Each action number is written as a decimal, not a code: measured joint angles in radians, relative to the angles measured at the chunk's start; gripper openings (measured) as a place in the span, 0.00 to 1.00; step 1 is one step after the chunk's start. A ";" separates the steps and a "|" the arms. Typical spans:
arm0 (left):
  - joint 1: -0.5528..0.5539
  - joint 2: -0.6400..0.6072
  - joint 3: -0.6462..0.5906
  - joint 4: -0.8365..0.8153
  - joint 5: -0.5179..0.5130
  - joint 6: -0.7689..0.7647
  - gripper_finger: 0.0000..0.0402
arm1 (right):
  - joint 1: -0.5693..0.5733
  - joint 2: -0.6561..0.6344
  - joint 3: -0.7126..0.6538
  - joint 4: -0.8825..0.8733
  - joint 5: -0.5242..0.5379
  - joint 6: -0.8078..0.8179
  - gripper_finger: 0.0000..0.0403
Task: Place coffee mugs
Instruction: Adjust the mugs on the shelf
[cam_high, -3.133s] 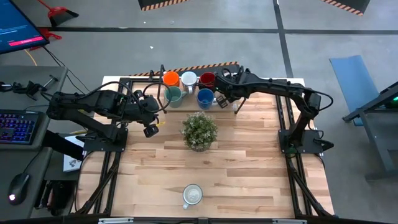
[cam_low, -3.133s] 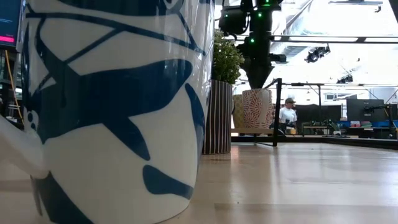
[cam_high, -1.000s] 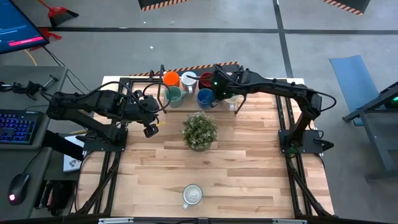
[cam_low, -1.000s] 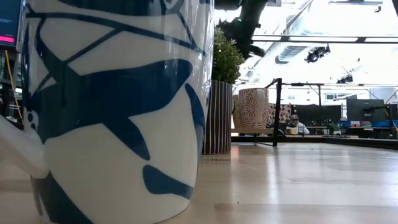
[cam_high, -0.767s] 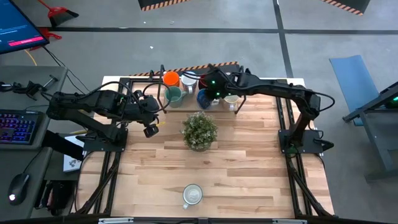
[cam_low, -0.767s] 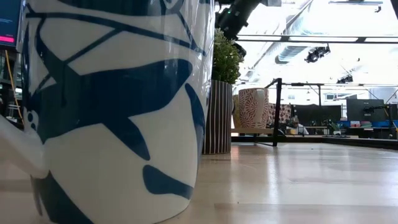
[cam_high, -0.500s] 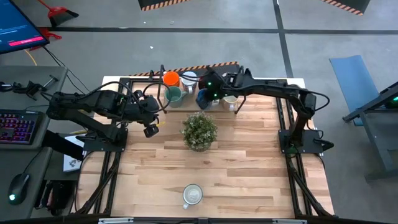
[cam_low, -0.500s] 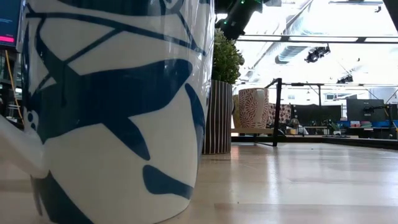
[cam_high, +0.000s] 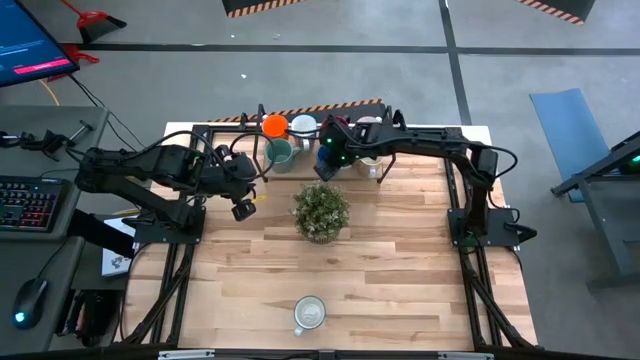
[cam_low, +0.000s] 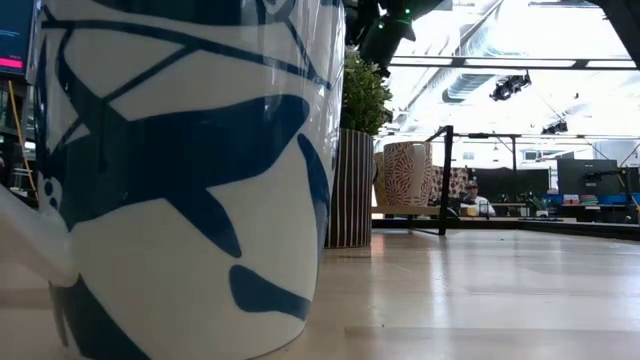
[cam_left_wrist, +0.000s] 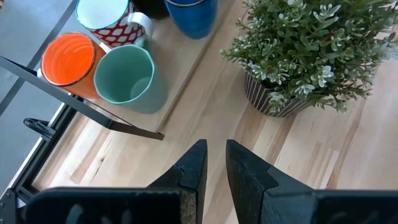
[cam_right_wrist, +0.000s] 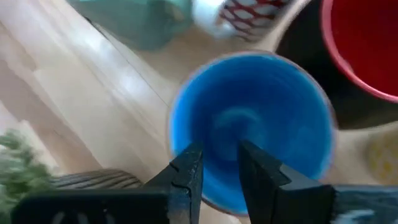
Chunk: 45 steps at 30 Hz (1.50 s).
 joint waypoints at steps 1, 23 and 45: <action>0.000 0.000 0.000 0.000 0.000 -0.006 0.12 | -0.003 0.000 0.000 -0.013 0.007 0.000 0.19; 0.000 0.000 0.000 -0.001 0.002 -0.015 0.12 | -0.019 0.000 0.000 -0.093 0.040 0.000 0.19; 0.000 0.000 0.000 -0.001 0.002 -0.015 0.12 | -0.019 -0.001 0.000 -0.146 0.074 0.008 0.19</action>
